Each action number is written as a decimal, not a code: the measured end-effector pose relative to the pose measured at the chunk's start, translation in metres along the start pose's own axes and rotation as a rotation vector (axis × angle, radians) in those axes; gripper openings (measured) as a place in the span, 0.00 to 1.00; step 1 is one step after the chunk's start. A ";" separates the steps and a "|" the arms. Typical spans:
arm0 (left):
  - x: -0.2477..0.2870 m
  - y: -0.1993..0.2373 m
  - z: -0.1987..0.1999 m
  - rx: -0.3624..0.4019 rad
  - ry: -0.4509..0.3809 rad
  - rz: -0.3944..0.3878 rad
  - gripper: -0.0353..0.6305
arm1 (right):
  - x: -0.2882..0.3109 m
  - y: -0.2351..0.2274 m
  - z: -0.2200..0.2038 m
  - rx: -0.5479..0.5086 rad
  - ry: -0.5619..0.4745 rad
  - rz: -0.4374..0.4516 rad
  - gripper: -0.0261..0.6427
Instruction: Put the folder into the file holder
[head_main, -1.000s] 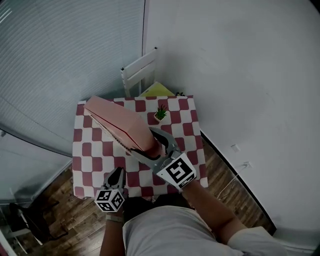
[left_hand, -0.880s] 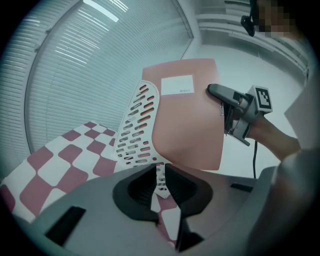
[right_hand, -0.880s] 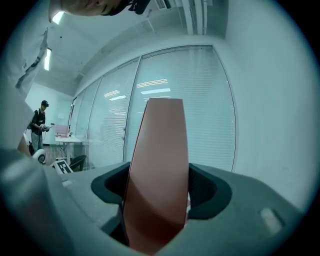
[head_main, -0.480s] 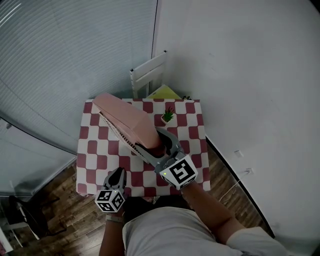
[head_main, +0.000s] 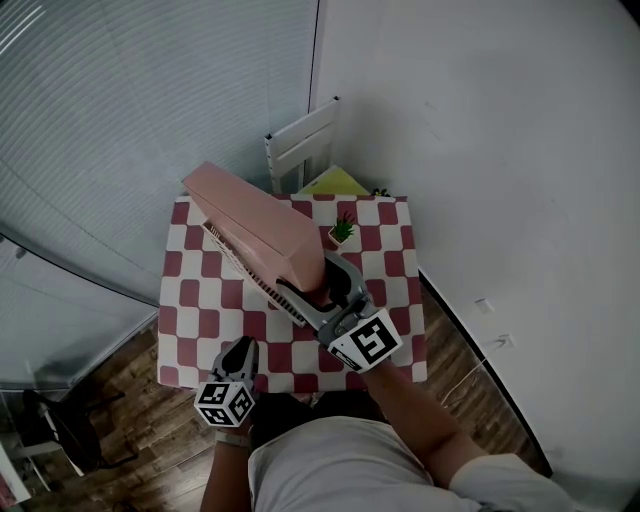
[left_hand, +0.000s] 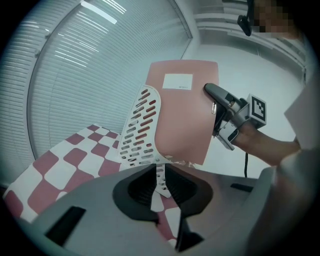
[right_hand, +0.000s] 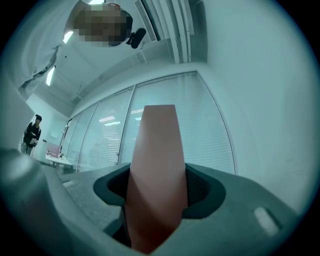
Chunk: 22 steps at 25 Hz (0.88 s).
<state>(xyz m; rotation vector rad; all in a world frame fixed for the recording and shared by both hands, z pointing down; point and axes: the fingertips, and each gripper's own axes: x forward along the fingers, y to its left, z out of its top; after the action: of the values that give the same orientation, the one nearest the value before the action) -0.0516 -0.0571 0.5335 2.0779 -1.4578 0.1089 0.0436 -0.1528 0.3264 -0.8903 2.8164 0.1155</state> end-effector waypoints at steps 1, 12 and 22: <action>0.000 0.001 0.000 0.000 0.001 0.001 0.13 | 0.000 -0.001 -0.002 0.004 -0.010 0.002 0.45; 0.000 0.006 -0.005 0.007 0.039 0.006 0.13 | -0.004 -0.011 -0.014 0.055 -0.110 0.010 0.45; 0.007 0.001 -0.012 -0.002 0.050 -0.002 0.13 | 0.003 -0.001 -0.005 -0.003 -0.065 0.008 0.49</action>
<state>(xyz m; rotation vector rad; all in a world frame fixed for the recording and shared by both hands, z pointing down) -0.0463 -0.0571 0.5463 2.0606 -1.4250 0.1576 0.0410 -0.1561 0.3308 -0.8593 2.7606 0.1479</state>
